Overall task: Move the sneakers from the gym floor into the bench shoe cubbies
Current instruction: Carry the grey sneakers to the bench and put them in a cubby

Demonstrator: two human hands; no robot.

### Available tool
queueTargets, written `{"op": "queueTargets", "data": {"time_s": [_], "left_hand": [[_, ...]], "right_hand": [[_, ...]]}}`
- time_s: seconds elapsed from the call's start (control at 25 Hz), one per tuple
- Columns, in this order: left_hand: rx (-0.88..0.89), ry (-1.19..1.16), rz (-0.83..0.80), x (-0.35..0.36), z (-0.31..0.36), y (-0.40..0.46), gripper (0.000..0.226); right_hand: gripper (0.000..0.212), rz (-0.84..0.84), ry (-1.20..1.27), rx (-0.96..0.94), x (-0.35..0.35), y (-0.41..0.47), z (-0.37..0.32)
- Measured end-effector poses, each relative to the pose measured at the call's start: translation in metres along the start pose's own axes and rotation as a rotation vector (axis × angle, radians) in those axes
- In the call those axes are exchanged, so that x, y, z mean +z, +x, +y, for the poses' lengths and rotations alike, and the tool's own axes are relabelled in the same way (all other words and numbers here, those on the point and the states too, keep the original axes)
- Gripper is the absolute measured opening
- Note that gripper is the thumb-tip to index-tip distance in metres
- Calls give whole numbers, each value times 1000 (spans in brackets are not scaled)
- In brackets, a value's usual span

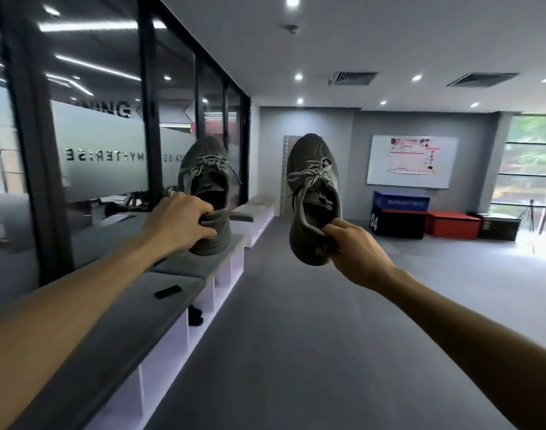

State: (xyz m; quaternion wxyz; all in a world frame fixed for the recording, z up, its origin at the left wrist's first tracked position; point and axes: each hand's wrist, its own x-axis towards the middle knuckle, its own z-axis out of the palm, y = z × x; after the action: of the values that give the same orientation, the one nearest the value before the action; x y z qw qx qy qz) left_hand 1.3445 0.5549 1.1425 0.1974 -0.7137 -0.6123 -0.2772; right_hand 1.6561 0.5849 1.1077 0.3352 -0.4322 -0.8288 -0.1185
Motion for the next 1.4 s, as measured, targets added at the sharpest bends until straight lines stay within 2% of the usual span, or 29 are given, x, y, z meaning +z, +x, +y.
{"op": "queueTargets", "data": {"time_s": [0.2, 0.48, 0.64, 0.8, 1.04, 1.4], "left_hand": [[52, -75, -14, 81, 21, 100, 26], [48, -25, -14, 165, 15, 215, 23], [-32, 57, -7, 197, -12, 250, 26], [-202, 144, -25, 222, -42, 273, 33], [-500, 329, -22, 221, -96, 265, 32], [-832, 567, -17, 184, -203, 214, 38]], "right_hand": [[13, -11, -38, 35, 24, 49, 99], [15, -22, -37, -7, 88, 141, 201], [15, -19, 42, -98, 142, 202, 241], [16, -55, 136, -263, 203, 278, 269], [14, -41, 324, -533, 291, 379, 242], [10, -92, 628, -848, 432, 474, 91]]}}
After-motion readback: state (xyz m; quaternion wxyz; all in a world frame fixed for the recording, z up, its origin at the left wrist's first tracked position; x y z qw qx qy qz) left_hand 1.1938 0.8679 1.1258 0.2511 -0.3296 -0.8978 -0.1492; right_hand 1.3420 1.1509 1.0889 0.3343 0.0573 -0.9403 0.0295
